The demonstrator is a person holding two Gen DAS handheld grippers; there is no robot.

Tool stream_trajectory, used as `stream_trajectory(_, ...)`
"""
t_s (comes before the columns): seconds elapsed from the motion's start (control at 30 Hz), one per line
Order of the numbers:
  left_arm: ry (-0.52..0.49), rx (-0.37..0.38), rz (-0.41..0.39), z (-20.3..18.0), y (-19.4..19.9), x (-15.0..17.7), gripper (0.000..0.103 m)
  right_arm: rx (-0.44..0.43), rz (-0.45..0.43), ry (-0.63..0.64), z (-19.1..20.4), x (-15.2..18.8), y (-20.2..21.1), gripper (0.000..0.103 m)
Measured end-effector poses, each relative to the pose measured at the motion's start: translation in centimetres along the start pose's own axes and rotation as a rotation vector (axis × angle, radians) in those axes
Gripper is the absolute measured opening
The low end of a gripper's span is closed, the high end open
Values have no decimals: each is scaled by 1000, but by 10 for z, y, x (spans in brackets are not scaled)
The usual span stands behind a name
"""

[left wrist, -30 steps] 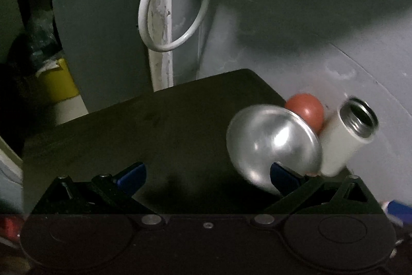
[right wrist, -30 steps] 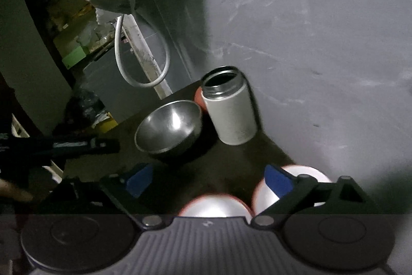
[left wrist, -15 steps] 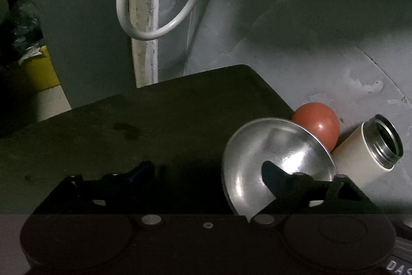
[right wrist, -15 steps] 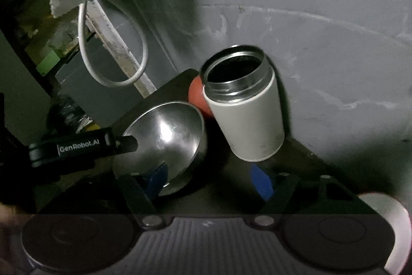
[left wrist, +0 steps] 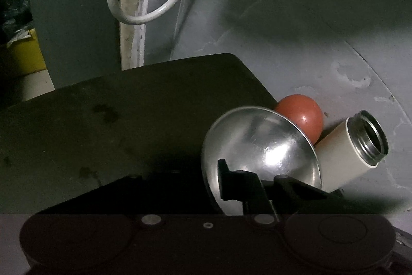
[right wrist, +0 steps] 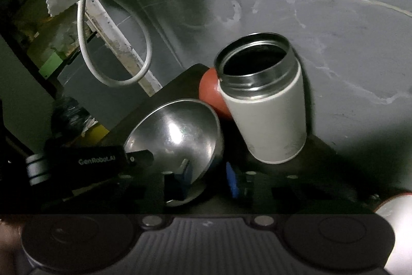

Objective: Organize plates and bowls
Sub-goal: 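Close both grippers on the steel bowl rim and lift it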

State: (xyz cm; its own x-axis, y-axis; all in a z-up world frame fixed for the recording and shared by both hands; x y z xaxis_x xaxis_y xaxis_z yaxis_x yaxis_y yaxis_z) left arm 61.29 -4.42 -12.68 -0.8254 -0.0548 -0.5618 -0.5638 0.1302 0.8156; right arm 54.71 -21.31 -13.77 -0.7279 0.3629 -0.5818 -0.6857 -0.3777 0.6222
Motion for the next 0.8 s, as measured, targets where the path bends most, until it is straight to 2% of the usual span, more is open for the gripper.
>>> stream_trajectory(0.17, -17, -4, -18, 0, 12, 6, 10, 20, 10, 28, 1, 2, 2, 23)
stream_trajectory(0.37, -19, 6, -66, -4, 48, 13, 11, -2, -4, 67, 8, 6, 21, 23)
stream_trajectory(0.6, -28, 33, -139, -20, 117, 34, 12, -59, -50, 123, 24, 10, 76, 23)
stream_trajectory(0.8, -20, 51, -118, -38, 164, 83, 13, -103, -46, 153, 23, 30, 135, 23)
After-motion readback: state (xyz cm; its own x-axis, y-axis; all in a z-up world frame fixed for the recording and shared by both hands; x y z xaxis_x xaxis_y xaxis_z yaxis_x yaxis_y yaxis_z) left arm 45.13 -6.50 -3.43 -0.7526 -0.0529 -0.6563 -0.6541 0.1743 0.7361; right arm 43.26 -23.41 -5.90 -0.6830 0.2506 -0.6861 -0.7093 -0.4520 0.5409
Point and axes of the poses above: each gripper's, at about its wrist camera, not at the fingertips, and y roughly against the way its jaws point, z to its left, x to its underside, the point moved 10 cm from there along -y, roughly the way its jaws point, and after that the axes turned 7 degrees about -x, right-handed, at the moved point
